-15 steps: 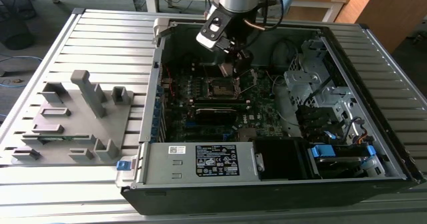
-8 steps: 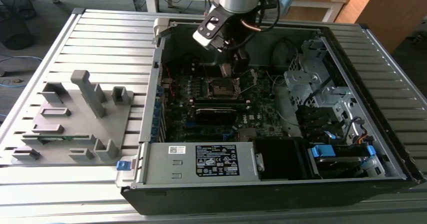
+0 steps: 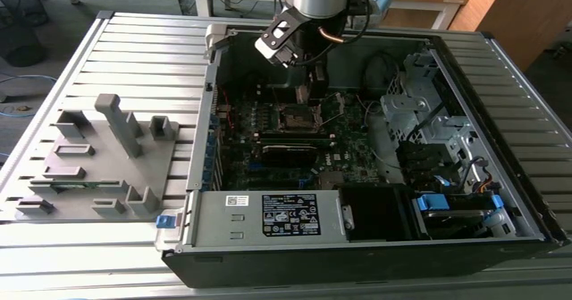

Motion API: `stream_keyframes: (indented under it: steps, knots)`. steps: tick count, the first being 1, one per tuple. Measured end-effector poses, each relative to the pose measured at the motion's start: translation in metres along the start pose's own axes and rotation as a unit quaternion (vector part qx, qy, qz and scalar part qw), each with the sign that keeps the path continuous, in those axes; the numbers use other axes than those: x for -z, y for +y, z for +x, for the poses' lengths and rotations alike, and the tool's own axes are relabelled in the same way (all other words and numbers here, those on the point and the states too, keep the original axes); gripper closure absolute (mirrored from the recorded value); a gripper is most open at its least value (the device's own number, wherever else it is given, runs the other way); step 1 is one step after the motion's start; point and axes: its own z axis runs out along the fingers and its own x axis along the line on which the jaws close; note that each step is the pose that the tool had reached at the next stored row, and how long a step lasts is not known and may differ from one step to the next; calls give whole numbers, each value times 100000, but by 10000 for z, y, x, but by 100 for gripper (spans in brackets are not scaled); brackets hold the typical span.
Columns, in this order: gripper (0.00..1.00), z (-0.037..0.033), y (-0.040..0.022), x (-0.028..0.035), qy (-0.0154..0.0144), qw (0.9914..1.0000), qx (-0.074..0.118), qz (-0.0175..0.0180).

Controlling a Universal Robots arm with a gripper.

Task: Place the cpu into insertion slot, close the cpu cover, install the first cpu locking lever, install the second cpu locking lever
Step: 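Place the cpu into insertion slot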

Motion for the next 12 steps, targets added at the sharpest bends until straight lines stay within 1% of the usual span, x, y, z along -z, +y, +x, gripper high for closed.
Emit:
stream_keyframes:
  steps: [4, 9, 12]
  knots:
    - [46, 0, 0, -1, 2, 100000, -11, -5]
    - [46, 0, -17, -28, -1, 100000, -15, -77]
    - [46, 0, -19, -30, -2, 100000, -11, -78]
